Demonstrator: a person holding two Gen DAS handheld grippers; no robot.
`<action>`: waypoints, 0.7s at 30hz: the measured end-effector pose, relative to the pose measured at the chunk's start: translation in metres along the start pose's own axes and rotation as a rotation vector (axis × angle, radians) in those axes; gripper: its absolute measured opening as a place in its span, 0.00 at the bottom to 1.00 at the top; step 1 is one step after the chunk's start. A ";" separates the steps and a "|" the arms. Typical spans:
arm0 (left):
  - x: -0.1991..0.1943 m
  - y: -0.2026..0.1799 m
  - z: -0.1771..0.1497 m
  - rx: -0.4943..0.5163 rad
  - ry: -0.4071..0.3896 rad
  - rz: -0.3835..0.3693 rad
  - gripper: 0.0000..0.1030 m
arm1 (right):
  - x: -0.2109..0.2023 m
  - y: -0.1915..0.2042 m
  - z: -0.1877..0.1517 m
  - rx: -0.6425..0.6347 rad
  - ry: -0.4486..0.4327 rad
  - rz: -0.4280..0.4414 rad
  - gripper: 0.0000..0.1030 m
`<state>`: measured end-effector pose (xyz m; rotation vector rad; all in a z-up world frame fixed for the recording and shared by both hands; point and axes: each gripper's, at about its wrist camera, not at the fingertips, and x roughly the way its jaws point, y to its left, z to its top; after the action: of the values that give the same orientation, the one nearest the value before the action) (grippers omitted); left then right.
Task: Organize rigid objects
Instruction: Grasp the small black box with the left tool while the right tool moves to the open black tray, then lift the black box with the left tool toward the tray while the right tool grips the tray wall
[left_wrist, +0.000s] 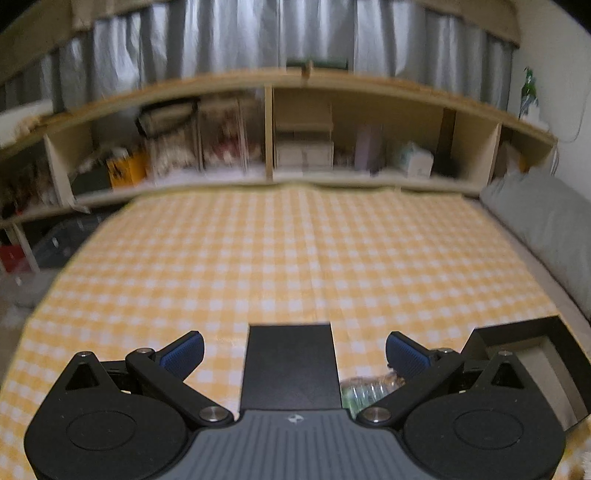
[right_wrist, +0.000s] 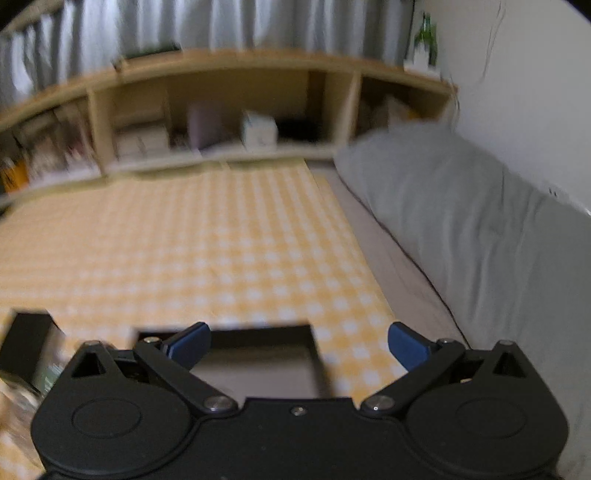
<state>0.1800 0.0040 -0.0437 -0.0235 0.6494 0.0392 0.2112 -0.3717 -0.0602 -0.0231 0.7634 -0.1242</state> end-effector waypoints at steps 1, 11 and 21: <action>0.009 0.001 -0.001 -0.013 0.023 -0.012 1.00 | 0.006 -0.003 -0.002 -0.006 0.025 -0.004 1.00; 0.086 0.018 -0.007 -0.088 0.177 -0.065 1.00 | 0.044 -0.017 -0.021 0.034 0.241 0.070 0.51; 0.117 0.022 -0.011 -0.123 0.219 -0.077 1.00 | 0.053 -0.015 -0.029 -0.030 0.339 0.052 0.11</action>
<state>0.2654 0.0295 -0.1233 -0.1732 0.8634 0.0018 0.2275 -0.3922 -0.1167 -0.0103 1.1039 -0.0680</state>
